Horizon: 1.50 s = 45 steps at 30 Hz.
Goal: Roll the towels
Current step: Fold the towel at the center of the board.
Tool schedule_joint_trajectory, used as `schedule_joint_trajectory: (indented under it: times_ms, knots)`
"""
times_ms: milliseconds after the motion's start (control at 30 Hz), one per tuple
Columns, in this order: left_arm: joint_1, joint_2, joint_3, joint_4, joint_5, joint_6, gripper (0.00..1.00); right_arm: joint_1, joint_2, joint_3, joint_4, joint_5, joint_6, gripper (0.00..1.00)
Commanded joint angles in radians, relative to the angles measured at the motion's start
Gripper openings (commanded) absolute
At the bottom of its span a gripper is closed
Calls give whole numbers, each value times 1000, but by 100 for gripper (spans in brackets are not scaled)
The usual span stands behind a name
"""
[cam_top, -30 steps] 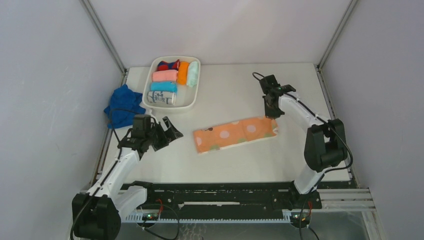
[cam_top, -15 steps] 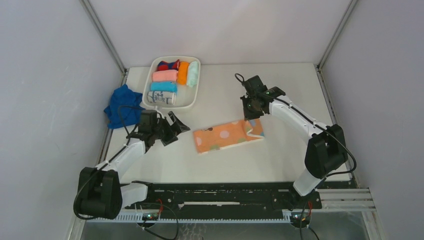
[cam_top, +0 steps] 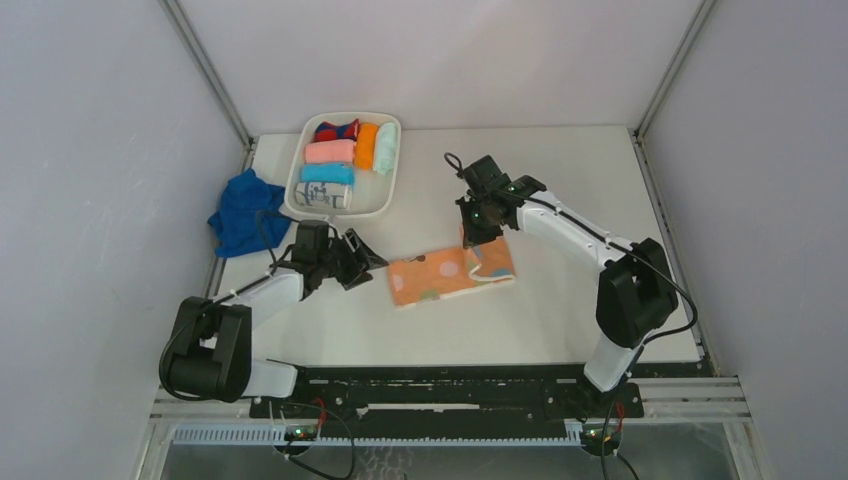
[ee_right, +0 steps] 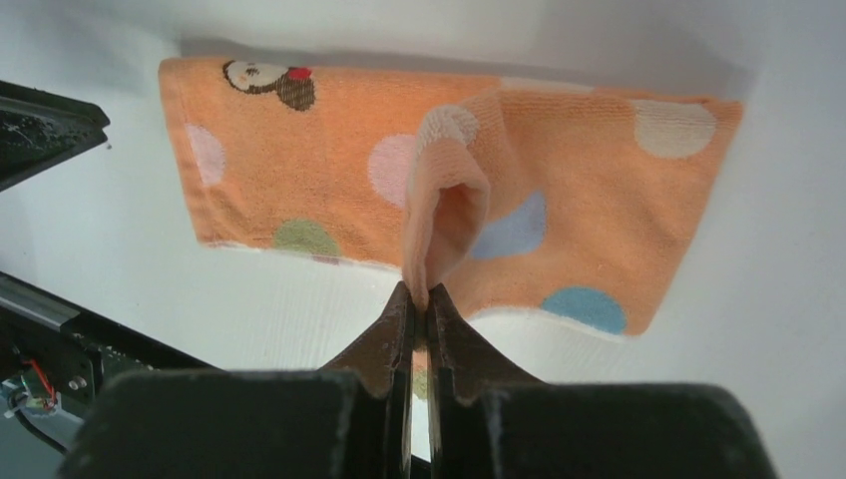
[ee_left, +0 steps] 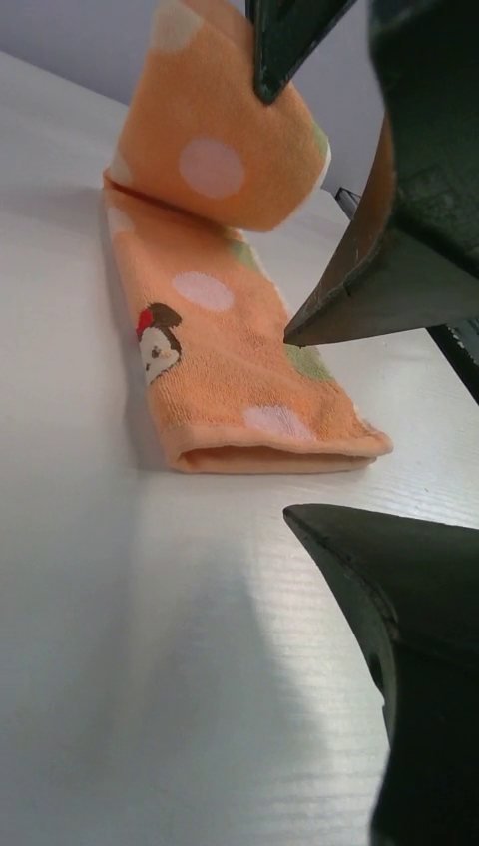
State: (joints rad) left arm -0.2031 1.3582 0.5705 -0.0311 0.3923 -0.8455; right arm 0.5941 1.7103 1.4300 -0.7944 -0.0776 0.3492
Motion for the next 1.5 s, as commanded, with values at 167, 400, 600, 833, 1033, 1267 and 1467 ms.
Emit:
schedule_joint_trajectory:
  times_ms: [167, 400, 600, 833, 1033, 1267, 1467]
  knots:
    - [-44, 24, -8, 167, 100, -60, 54, 45, 34, 40, 56, -40, 34, 0]
    - [-87, 79, -7, 216, 100, -78, 42, 59, 48, 43, 50, -43, 37, 0]
    - [-87, 163, -29, 226, 73, -84, 32, 76, 49, 59, 46, -56, 38, 0]
    - [-88, 202, -47, 230, 46, -79, 27, 108, 67, 95, 31, -62, 33, 0]
    - [-90, 201, -56, 229, 39, -76, 25, 153, 115, 162, -3, -56, 29, 0]
    - [-101, 191, -59, 227, 31, -79, 24, 202, 186, 239, -36, -63, 31, 0]
    - [-119, 188, -57, 227, 23, -84, 24, 225, 252, 279, -50, -66, 45, 0]
